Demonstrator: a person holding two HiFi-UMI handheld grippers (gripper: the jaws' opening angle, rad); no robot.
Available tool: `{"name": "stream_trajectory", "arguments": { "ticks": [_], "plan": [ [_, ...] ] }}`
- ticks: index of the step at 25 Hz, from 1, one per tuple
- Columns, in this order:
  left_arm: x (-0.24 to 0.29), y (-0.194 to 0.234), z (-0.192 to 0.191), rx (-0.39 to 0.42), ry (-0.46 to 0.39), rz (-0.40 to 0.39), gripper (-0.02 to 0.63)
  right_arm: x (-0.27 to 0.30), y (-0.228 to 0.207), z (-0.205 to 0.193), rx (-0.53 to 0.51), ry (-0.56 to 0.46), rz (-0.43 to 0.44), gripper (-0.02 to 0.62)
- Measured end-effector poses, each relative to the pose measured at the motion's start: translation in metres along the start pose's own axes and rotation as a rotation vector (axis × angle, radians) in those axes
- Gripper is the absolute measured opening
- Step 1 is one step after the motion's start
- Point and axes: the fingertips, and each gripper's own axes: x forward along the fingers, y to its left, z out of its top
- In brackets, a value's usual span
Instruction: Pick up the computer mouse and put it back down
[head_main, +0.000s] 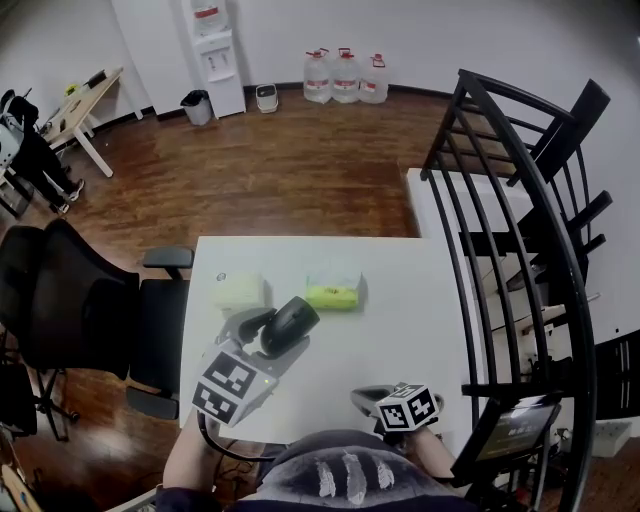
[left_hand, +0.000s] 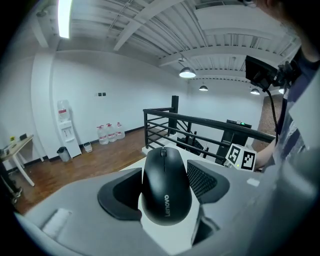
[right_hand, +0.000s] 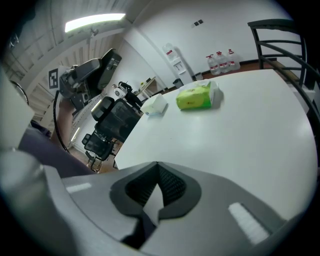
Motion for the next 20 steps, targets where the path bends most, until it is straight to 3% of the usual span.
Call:
{"name": "stream_trajectory", "arguments": {
  "ticks": [9,20],
  "plan": [
    [0.046,0.012,-0.054,-0.120,0.122,-0.043,0.301,0.001,0.001,0.000,0.006,0.005,-0.001,0.003],
    [0.102,0.028,-0.133,-0.233,0.249,-0.032,0.301,0.001,-0.004,-0.004,0.017,0.018,-0.017,0.003]
  ]
}}
